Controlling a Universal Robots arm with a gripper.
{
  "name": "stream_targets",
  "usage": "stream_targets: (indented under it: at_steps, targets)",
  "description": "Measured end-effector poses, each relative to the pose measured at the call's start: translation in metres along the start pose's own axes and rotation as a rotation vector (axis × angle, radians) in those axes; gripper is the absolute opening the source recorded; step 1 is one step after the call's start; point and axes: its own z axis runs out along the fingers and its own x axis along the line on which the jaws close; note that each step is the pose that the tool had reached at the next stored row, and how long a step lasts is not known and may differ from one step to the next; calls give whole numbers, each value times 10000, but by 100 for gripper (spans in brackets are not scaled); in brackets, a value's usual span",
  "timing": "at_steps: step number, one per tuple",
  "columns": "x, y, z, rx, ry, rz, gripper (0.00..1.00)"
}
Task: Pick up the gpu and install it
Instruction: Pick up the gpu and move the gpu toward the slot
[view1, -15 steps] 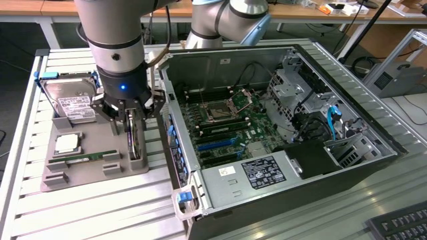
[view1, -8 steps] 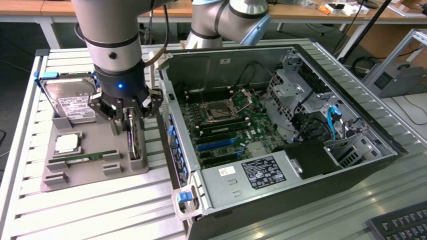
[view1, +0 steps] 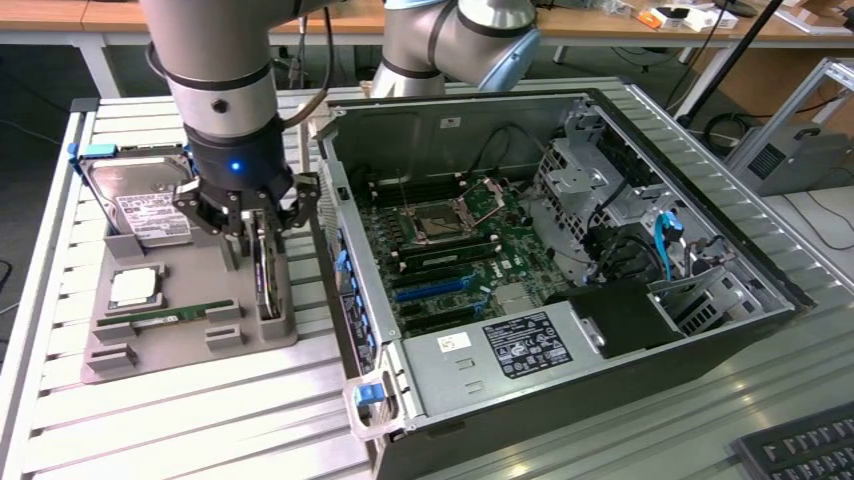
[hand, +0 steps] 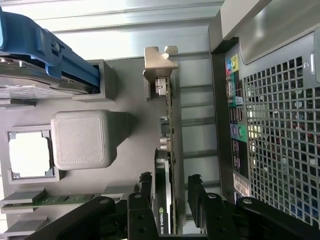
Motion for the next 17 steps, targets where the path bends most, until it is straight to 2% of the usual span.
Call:
stream_targets:
  at_steps: [4,8,17]
  targets:
    - [24,19,25,0,1,-1,42]
    - [33,89,53,-1,-1,0,42]
    - [58,95,115,-1,-1,0,42]
